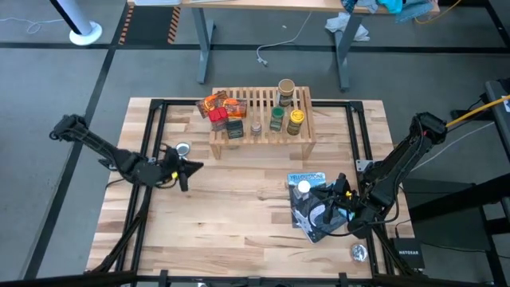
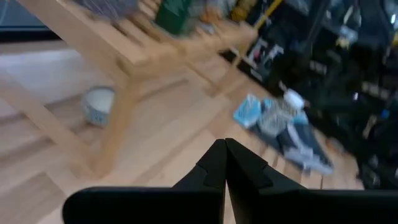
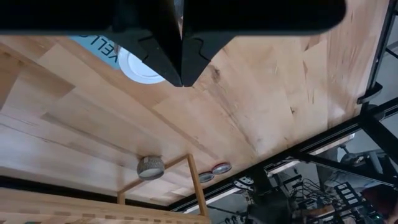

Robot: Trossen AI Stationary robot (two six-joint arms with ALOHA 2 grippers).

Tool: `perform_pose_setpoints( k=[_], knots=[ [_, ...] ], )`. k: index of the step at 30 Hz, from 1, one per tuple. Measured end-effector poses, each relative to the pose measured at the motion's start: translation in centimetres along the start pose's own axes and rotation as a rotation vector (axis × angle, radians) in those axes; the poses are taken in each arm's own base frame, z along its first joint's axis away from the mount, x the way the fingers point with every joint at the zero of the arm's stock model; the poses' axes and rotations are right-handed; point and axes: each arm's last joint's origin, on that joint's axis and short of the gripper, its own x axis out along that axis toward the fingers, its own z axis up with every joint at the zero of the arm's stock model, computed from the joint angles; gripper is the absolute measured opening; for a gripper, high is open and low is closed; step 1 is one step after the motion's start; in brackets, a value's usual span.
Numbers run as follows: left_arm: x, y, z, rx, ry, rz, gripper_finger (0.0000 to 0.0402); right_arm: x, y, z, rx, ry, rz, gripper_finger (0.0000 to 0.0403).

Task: Shelf spices
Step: Put the white seasoning bottle on the shelf

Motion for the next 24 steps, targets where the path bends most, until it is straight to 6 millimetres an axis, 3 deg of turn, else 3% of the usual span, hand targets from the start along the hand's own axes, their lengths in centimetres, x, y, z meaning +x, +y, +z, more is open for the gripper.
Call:
perform_pose_setpoints(
  k=[13,24],
  knots=[
    [-1.2,2.0,3.3,-0.197,-0.19,0.006,0.0,0.0,0.0,0.0,0.001,0.003,0.001,0.0005],
    [-1.1,6.4,-1.3,-0.162,-0.177,0.055,0.0,0.0,0.3,0.1,0.034,-0.002,0.016,0.0005]
  ],
)
